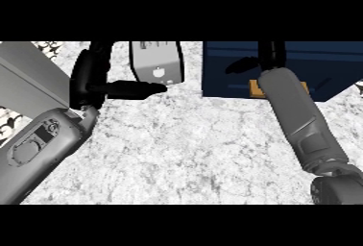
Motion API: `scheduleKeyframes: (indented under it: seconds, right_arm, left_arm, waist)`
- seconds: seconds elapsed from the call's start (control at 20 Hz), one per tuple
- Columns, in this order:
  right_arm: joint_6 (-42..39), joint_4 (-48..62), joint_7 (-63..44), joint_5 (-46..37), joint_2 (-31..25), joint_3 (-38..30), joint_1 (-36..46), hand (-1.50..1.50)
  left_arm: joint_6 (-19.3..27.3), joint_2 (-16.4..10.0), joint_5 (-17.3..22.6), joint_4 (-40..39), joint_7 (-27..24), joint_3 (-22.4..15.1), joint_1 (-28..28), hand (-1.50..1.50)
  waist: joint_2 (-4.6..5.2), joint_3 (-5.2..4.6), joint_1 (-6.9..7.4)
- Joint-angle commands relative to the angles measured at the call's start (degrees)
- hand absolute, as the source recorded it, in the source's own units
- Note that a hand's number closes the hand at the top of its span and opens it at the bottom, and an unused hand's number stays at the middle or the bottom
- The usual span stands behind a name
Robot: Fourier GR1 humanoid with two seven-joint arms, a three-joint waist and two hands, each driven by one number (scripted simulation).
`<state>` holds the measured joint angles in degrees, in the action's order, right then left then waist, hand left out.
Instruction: Pick up the can, place it into the drawer and close the drawer
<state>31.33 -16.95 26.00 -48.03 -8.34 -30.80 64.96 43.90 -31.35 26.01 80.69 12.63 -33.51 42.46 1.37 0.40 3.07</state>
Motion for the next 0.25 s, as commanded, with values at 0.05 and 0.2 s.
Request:
scheduleKeyframes:
  seconds: [0.05, 0.2]
  right_arm:
    - [-5.44, -1.91, 2.30, 9.28, 0.38, -6.98, 3.95, -1.50]
    - [-4.77, -1.36, 2.49, 10.39, 1.79, -7.59, 5.19, -1.50]
  left_arm:
    - [-1.40, -1.60, 0.17, 1.04, -1.46, 1.91, -3.53, -1.50]
    - [-0.35, -0.29, -0.84, 2.07, -2.12, 2.08, -5.11, -1.50]
  waist:
    - [-0.55, -0.30, -0.13]
    - [-0.53, -0.34, -0.29]
